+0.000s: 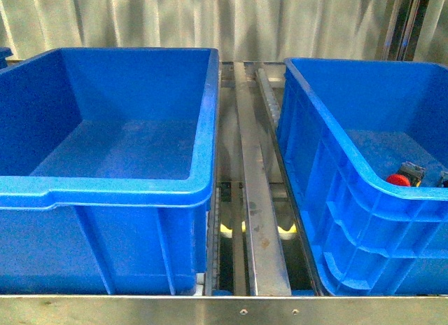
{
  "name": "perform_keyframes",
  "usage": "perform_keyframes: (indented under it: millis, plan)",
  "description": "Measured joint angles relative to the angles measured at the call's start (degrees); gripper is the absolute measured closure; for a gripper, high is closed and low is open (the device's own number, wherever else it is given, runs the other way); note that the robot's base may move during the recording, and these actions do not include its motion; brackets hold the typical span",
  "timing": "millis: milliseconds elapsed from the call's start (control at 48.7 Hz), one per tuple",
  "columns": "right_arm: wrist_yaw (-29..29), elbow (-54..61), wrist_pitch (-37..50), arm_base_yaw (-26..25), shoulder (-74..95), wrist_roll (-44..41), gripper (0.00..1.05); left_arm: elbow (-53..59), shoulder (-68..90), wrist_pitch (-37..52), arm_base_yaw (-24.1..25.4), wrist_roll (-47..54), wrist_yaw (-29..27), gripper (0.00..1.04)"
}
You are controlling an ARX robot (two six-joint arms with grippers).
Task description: Pick red and yellow buttons and place in box
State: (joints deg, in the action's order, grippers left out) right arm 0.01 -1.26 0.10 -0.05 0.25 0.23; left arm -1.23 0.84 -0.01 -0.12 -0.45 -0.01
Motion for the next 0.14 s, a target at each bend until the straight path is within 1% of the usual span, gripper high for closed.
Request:
perform_keyframes:
  millis: [144]
  plan:
    - [0.00,0.00,0.00,0.00,0.00,0.00,0.03,0.00,0.00,0.00,0.00,0.00,0.00,0.08]
